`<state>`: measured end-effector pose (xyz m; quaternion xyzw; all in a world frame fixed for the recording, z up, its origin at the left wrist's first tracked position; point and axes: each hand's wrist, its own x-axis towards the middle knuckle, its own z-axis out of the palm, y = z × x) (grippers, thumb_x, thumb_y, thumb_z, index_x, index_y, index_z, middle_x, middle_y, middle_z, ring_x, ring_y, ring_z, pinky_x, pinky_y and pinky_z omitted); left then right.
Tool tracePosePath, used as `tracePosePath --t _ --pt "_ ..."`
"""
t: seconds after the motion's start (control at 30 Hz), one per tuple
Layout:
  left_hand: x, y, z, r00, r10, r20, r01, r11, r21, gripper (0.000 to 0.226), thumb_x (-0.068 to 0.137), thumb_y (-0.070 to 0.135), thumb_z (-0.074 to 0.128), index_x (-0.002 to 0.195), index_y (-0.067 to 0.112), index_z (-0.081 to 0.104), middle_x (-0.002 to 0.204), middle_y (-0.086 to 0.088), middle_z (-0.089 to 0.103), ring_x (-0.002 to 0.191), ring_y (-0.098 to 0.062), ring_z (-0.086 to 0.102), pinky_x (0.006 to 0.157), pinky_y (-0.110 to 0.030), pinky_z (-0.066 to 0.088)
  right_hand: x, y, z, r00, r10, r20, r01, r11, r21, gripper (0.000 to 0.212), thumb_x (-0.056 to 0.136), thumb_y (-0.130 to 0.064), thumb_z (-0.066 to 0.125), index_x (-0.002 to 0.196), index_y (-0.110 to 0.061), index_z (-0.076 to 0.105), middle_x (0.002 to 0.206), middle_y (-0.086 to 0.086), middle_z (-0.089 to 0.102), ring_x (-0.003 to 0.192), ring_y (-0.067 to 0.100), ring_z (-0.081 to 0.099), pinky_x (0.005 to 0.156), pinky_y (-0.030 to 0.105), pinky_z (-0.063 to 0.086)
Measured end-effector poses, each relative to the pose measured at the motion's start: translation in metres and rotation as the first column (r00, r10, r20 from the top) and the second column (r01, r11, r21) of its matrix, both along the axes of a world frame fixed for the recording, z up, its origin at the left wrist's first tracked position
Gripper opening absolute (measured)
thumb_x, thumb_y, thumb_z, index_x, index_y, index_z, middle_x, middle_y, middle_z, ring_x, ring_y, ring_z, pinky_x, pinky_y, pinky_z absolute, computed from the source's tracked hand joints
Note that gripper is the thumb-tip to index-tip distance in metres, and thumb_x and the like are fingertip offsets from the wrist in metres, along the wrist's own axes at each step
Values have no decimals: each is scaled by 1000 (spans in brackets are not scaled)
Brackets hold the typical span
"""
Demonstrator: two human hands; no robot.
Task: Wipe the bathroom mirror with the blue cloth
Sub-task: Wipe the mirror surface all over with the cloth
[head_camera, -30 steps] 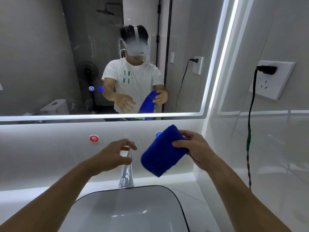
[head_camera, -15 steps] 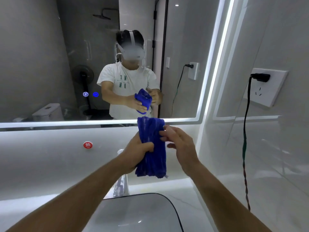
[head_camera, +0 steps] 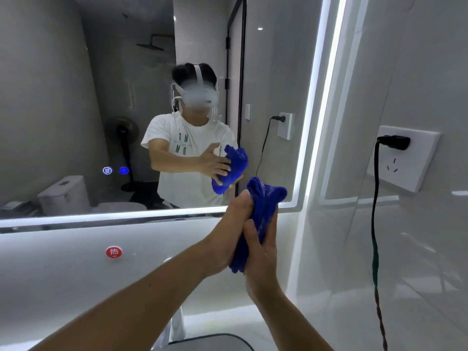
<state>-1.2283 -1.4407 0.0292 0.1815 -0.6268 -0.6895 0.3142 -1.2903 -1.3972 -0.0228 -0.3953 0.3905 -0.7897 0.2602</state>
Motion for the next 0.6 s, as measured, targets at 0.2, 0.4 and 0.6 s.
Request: tracePosePath --t 0.2,0.4,0.6 --pt "-42 -14 3 979 -41 202 60 995 -85 56 85 61 48 109 15 68 111 -1 70 108 -19 65 100 -32 48 -51 -29 -5 955 -220 201 229 973 -20 50 100 -17 50 142 -41 42 127 0 65 111 23 66 99 53 50" --pt "-64 -46 1 934 265 240 -78 807 -586 37 99 47 35 132 37 47 140 25 41 138 2 34 108 -11 28 -143 -85 -19 597 -736 -319 712 670 -212 68 92 -30 46 154 -27 17 160 5 27 145 29 30 114 54 29" --pt "-57 -73 33 923 384 15 -137 363 -922 45 95 57 23 138 56 14 146 50 -3 143 15 -4 112 -10 3 -194 -141 -49 92 -717 -691 843 425 -328 77 95 -44 40 157 -15 4 163 5 3 147 42 14 116 57 21"
